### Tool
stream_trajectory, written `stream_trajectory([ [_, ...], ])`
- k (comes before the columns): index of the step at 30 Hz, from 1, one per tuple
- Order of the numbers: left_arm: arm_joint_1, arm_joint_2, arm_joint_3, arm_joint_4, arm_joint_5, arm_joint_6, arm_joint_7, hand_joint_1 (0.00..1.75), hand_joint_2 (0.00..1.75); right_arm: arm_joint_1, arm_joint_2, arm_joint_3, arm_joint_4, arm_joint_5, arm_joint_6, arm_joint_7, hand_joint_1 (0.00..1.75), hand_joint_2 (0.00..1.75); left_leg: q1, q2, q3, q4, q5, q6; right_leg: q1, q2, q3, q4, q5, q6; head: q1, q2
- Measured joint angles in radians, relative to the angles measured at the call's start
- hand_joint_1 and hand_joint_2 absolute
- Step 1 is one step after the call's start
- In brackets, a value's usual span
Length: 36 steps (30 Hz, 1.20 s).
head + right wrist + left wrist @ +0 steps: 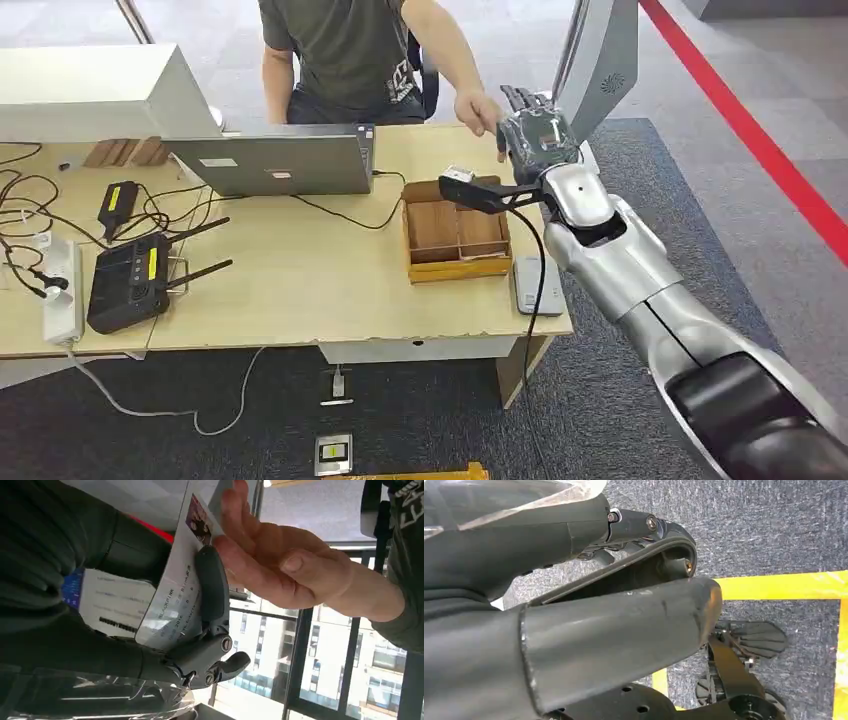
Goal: Pass the card to the sensor for recognition and then transmit it.
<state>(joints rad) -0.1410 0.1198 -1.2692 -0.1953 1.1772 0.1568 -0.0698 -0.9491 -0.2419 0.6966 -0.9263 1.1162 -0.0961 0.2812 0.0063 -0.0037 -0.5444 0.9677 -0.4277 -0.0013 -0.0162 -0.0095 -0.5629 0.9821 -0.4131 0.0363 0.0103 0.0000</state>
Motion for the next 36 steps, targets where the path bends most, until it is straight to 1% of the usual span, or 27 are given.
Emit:
stream_trajectory([
  [1, 0.000, 0.000, 0.000, 0.000, 0.000, 0.000, -0.001, 0.00, 0.00, 0.000, 0.000, 0.002, 0.003, 0.005, -0.003, 0.000, 1.64, 1.75, 0.000, 0.000, 0.000, 0.000, 0.000, 0.000, 0.000, 0.000, 0.000, 0.000, 0.000, 0.000, 0.000, 0.000],
  [2, 0.000, 0.000, 0.000, 0.000, 0.000, 0.000, -0.002, 0.00, 0.00, 0.000, 0.000, 0.004, 0.007, 0.006, -0.004, 0.001, 0.00, 1.75, 0.000, 0.000, 0.000, 0.000, 0.000, 0.000, 0.000, 0.000, 0.000, 0.000, 0.000, 0.000, 0.000, 0.000],
  [3, 0.000, -0.001, 0.000, 0.000, -0.001, 0.000, -0.001, 0.00, 0.00, 0.000, 0.000, 0.006, 0.010, 0.009, -0.005, 0.002, 0.00, 0.00, 0.000, 0.000, 0.000, 0.000, 0.000, 0.000, 0.000, 0.000, 0.000, 0.000, 0.000, 0.000, 0.000, 0.000],
  [8, 0.000, -0.006, 0.000, 0.000, 0.001, 0.000, 0.002, 0.00, 0.00, 0.001, 0.005, 0.018, 0.026, 0.074, -0.039, 0.000, 0.00, 0.00, 0.000, 0.000, 0.000, 0.000, 0.000, 0.000, 0.000, 0.000, 0.000, 0.000, 0.000, 0.000, 0.000, 0.000],
  [10, 0.001, -0.007, 0.000, 0.000, 0.010, 0.000, 0.008, 0.00, 0.00, 0.001, 0.008, 0.023, 0.028, 0.112, -0.060, -0.016, 0.00, 0.00, 0.000, 0.000, 0.000, 0.000, 0.000, 0.000, 0.000, 0.000, 0.000, 0.000, 0.000, 0.000, 0.000, 0.000],
  [15, 0.001, -0.008, 0.000, 0.000, 0.036, 0.009, 0.028, 0.00, 0.00, 0.000, 0.034, 0.036, 0.040, 0.153, -0.086, -0.031, 0.00, 0.00, 0.000, 0.000, 0.000, 0.000, 0.000, 0.000, 0.000, 0.000, 0.000, 0.000, 0.000, 0.000, 0.000, 0.000],
  [20, 0.002, -0.008, 0.000, 0.000, 0.055, 0.015, 0.034, 0.00, 0.00, -0.006, 0.059, 0.039, 0.054, 0.144, -0.104, -0.038, 0.00, 0.00, 0.000, 0.000, 0.000, 0.000, 0.000, 0.000, 0.000, 0.000, 0.000, 0.000, 0.000, 0.000, 0.000, 0.000],
  [24, 0.003, -0.008, 0.000, 0.000, 0.064, 0.016, 0.032, 0.00, 0.00, -0.003, 0.064, 0.036, 0.053, 0.096, -0.102, -0.048, 0.00, 0.00, 0.000, 0.000, 0.001, 0.000, 0.000, 0.000, 0.000, 0.000, 0.000, 0.000, 0.000, 0.000, 0.000, 0.000],
  [27, 0.005, -0.008, 0.000, 0.000, 0.062, 0.014, 0.031, 0.00, 0.00, 0.018, 0.047, 0.026, 0.017, 0.045, -0.078, -0.045, 0.00, 0.00, 0.000, 0.000, 0.001, 0.000, 0.000, 0.000, 0.000, 0.000, 0.000, 0.000, 0.000, 0.000, 0.000, 0.000],
  [31, 0.009, -0.008, 0.000, 0.000, 0.055, 0.014, 0.031, 0.00, 0.00, 0.068, 0.003, -0.001, -0.058, -0.042, -0.055, -0.020, 0.00, 0.00, 0.000, 0.000, 0.001, 0.000, 0.000, 0.000, 0.000, 0.000, 0.000, -0.001, 0.000, 0.000, 0.000, 0.000],
  [36, 0.014, -0.008, 0.000, 0.000, 0.057, 0.018, 0.032, 0.00, 0.00, 0.183, -0.085, -0.055, -0.236, -0.163, -0.050, 0.008, 0.00, 0.00, 0.000, 0.000, 0.000, 0.000, 0.000, 0.000, 0.000, 0.000, 0.000, -0.001, 0.000, 0.000, 0.000, 0.000],
])
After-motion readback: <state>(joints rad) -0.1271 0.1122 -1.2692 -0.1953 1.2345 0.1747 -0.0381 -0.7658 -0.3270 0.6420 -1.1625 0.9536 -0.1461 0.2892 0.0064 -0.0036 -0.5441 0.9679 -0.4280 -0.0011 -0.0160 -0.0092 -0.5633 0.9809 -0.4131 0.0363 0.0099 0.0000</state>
